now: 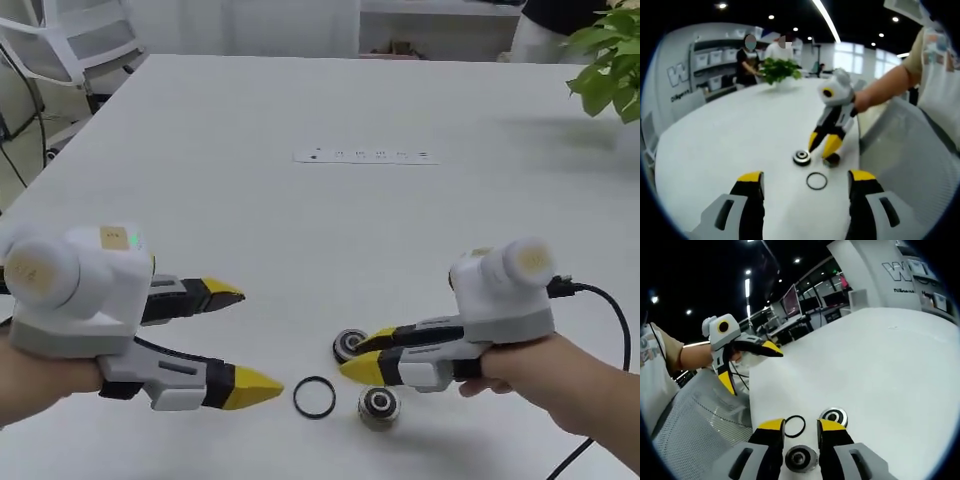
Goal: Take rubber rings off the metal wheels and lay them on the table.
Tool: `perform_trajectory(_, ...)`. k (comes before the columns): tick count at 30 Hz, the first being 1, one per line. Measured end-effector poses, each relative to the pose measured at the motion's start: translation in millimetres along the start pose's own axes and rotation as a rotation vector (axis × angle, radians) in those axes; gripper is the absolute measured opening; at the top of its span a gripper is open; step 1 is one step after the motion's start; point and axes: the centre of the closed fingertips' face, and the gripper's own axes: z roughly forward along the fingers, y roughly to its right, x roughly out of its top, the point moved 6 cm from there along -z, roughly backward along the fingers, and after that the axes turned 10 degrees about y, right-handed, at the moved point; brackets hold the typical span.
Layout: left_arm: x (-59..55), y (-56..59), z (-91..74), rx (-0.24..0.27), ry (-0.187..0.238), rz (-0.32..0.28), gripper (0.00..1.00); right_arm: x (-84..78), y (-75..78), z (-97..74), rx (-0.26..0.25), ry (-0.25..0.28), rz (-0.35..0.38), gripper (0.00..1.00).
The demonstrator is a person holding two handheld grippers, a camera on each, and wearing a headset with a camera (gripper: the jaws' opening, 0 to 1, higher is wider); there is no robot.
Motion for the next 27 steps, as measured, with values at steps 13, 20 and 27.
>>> perform_trajectory(13, -1.3, -10.5, 14.2, -0.006, -0.017, 0.004, 0.69, 8.8, 16.4, -15.1, -0.071, 0.049, -0.039, 0.37)
perform_trajectory(20, -2.2, -15.2, 24.2, -0.015, -0.03, 0.009, 0.69, 10.5, 25.8, -21.5, -0.101, 0.066, -0.09, 0.39)
perform_trajectory(27, -2.4, -19.7, 35.0, -0.029, -0.04, 0.015, 0.69, 7.2, 34.4, -24.5, -0.117, 0.055, -0.132, 0.4)
